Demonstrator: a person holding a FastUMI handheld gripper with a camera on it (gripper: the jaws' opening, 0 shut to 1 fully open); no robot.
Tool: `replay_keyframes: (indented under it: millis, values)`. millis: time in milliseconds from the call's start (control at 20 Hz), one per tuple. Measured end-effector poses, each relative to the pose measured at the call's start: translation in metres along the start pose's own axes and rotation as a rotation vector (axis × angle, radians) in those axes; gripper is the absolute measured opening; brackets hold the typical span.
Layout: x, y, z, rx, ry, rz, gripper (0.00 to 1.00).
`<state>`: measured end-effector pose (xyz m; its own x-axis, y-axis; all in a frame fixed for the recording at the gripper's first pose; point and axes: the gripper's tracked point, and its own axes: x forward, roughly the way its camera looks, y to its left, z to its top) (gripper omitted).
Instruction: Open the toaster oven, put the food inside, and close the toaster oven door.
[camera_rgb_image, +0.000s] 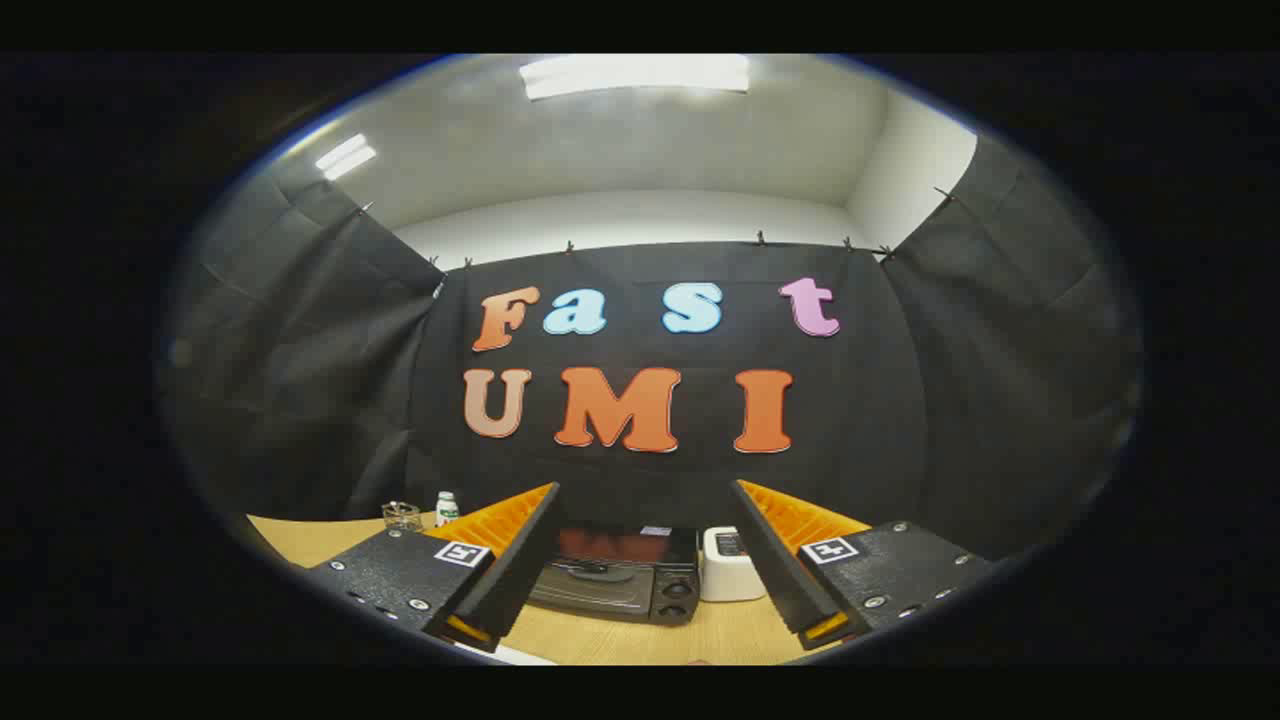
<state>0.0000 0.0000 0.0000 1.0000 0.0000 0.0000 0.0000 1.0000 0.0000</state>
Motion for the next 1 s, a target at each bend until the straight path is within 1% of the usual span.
replay_keyframes:
  millis: [150, 550, 1000]
  values:
    - [-0.001, 0.003, -0.002, 0.003, 0.008, 0.007, 0.97]
    - [-0.003, 0.002, -0.002, -0.01, 0.011, -0.005, 0.97]
    - [0.006, 0.007, -0.016, 0.026, 0.044, -0.004, 0.97]
